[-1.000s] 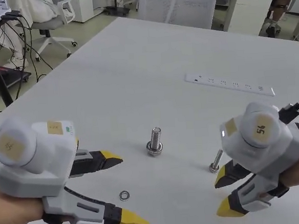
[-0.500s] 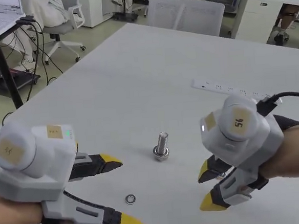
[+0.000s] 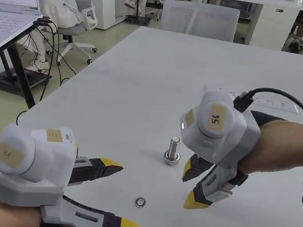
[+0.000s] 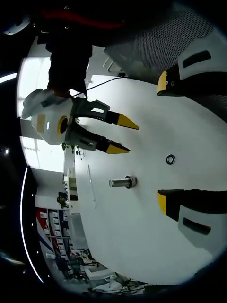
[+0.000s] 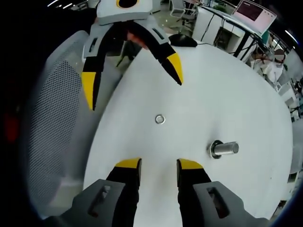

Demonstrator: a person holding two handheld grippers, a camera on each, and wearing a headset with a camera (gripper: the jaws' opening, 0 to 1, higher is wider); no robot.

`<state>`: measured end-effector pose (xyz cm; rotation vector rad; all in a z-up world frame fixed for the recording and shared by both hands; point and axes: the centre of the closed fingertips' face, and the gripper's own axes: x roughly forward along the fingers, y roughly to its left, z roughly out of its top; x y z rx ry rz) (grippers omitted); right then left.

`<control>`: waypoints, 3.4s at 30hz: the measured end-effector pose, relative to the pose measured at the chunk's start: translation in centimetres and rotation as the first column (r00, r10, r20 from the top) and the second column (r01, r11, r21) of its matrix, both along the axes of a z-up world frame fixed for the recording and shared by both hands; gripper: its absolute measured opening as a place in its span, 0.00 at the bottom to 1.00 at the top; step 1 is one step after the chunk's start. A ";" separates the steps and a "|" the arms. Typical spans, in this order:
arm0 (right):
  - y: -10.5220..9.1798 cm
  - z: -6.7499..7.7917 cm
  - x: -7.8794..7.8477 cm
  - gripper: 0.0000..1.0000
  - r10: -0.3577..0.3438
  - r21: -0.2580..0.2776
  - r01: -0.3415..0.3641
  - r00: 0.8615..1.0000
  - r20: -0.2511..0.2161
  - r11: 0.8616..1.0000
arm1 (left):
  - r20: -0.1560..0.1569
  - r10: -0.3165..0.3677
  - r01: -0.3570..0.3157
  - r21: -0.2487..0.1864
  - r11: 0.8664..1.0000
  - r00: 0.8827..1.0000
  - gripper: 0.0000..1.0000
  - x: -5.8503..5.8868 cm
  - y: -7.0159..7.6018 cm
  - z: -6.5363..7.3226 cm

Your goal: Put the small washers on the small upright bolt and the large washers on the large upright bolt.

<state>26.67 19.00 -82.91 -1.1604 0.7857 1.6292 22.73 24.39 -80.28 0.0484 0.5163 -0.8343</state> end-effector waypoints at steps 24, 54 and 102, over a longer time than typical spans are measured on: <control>5.4 -2.6 -2.1 0.29 0.134 -0.030 -0.135 0.990 -0.035 0.990 | -0.004 0.044 -0.044 -0.008 0.999 0.999 0.80 -1.0 1.0 -0.5; 5.9 -4.8 -2.4 0.20 0.236 -0.090 -0.233 0.971 0.025 0.968 | -0.006 0.050 -0.050 -0.009 0.999 0.999 0.80 -1.5 1.3 -0.7; 2.7 -4.8 -1.0 0.13 0.139 -0.103 -0.139 0.990 -0.005 0.985 | -0.010 0.005 -0.005 0.002 1.000 1.000 0.80 -0.8 0.8 -0.7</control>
